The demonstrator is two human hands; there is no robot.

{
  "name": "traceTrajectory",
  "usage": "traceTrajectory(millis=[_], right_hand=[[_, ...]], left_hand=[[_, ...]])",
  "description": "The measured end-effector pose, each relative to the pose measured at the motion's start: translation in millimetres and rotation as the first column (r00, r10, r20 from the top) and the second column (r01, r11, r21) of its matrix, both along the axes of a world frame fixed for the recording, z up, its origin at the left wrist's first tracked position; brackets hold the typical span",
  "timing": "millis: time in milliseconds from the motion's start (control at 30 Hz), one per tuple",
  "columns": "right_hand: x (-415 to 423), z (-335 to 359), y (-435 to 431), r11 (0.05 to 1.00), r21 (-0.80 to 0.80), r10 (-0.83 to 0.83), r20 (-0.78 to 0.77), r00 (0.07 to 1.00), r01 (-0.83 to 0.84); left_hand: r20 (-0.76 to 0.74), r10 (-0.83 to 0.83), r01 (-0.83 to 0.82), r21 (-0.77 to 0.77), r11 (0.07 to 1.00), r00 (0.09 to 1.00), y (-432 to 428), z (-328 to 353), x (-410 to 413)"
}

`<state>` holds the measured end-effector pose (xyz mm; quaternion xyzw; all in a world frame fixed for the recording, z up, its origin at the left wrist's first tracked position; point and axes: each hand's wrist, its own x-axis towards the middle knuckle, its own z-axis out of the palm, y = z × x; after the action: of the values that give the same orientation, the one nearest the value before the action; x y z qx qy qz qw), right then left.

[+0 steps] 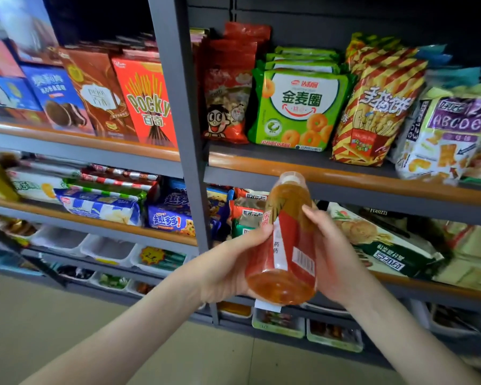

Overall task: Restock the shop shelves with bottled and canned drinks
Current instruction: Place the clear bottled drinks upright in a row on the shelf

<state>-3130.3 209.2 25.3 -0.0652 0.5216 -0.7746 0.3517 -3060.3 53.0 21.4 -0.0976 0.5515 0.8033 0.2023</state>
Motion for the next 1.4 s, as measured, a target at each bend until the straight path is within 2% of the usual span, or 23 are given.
traceTrajectory(millis=[33,100,167,233,333,433,567,633,667,733,800,867,933,1067,1133,1200,1267,1333,1400], right_hand=[[-1.2,-2.9,2.1,0.999,0.026,0.019,-0.015,1.000,-0.018],[-3.8,-7.9,7.4,0.995,0.084,0.050,-0.064,0.997,-0.045],[-5.3,-9.8,9.8,0.984,0.175,0.051,-0.107,0.993,-0.032],[-5.6,-10.6,10.0,0.955,0.297,0.059,-0.170,0.984,-0.006],[-5.7,-9.1,10.3,0.886,0.463,0.148,-0.325,0.934,0.021],[-9.2,-9.4,15.2,0.909,0.413,0.147,-0.449,0.881,0.059],[-13.1,-2.4,19.4,0.946,0.324,0.193,-0.597,0.778,0.014],[-13.0,-0.3,17.6,0.933,0.357,0.234,-0.676,0.699,0.033],[-11.9,1.0,14.9,0.921,0.377,0.229,-0.726,0.649,0.096],[-8.1,4.4,7.5,0.893,0.361,0.160,-0.812,0.560,0.268],[-5.0,6.5,-1.1,0.921,0.160,-0.027,-0.884,0.467,0.354],[-2.8,10.5,-12.3,0.929,-0.010,-0.175,-0.892,0.416,0.370],[-3.3,22.1,-24.5,0.897,-0.070,-0.240,-0.907,0.347,0.436],[-14.6,64.1,-39.7,0.846,-0.243,-0.332,-0.936,0.113,0.475],[-22.9,92.1,-38.2,0.824,-0.316,-0.344,-0.939,-0.029,0.469],[-33.6,119.9,-30.0,0.774,-0.362,-0.344,-0.929,-0.134,0.519],[-44.7,155.4,-23.3,0.735,-0.366,-0.367,-0.923,-0.119,0.571],[-48.8,198.1,-17.7,0.755,-0.454,-0.466,-0.879,-0.099,0.474],[-46.4,239.0,-14.0,0.742,-0.517,-0.501,-0.851,-0.161,0.426]], left_hand=[[0.085,-0.050,0.051,-0.006,0.999,0.995,1.6,3.1,-5.7],[-0.004,-0.152,0.151,-0.097,0.984,0.988,-7.5,-10.5,-1.4],[-0.051,-0.140,0.119,-0.292,0.949,0.989,-2.4,-13.5,-4.2],[-0.100,-0.106,0.055,-0.416,0.908,0.989,1.8,-12.6,-4.0],[-0.216,-0.133,-0.042,-0.653,0.756,0.967,1.3,-20.8,-2.3],[-0.338,-0.153,-0.191,-0.789,0.584,0.929,-1.9,-20.8,-1.9],[-0.537,-0.216,-0.445,-0.820,0.360,0.815,-7.4,-14.9,-6.9],[-0.656,-0.266,-0.615,-0.755,0.226,0.707,-12.6,-11.0,-10.8],[-0.698,-0.286,-0.683,-0.711,0.169,0.656,-15.2,-8.2,-12.5],[-0.743,-0.320,-0.764,-0.640,0.084,0.588,-20.6,-1.8,-16.0],[-0.774,-0.303,-0.806,-0.592,0.031,0.557,-25.3,7.3,-20.0],[-0.799,-0.276,-0.829,-0.559,0.016,0.533,-27.1,17.3,-24.5],[-0.820,-0.293,-0.853,-0.522,0.027,0.492,-26.1,26.6,-28.7],[-0.865,-0.333,-0.902,-0.423,0.083,0.375,-32.2,61.2,-39.8],[-0.856,-0.430,-0.921,-0.370,0.122,0.287,-45.0,92.3,-46.9],[-0.821,-0.542,-0.917,-0.340,0.208,0.181,-61.4,131.1,-51.4],[-0.795,-0.600,-0.925,-0.287,0.248,0.086,-75.3,170.9,-58.1],[-0.807,-0.591,-0.959,-0.166,0.228,-0.001,-84.3,205.4,-70.1],[-0.820,-0.570,-0.984,-0.051,0.171,-0.057,-87.7,232.4,-84.8]])
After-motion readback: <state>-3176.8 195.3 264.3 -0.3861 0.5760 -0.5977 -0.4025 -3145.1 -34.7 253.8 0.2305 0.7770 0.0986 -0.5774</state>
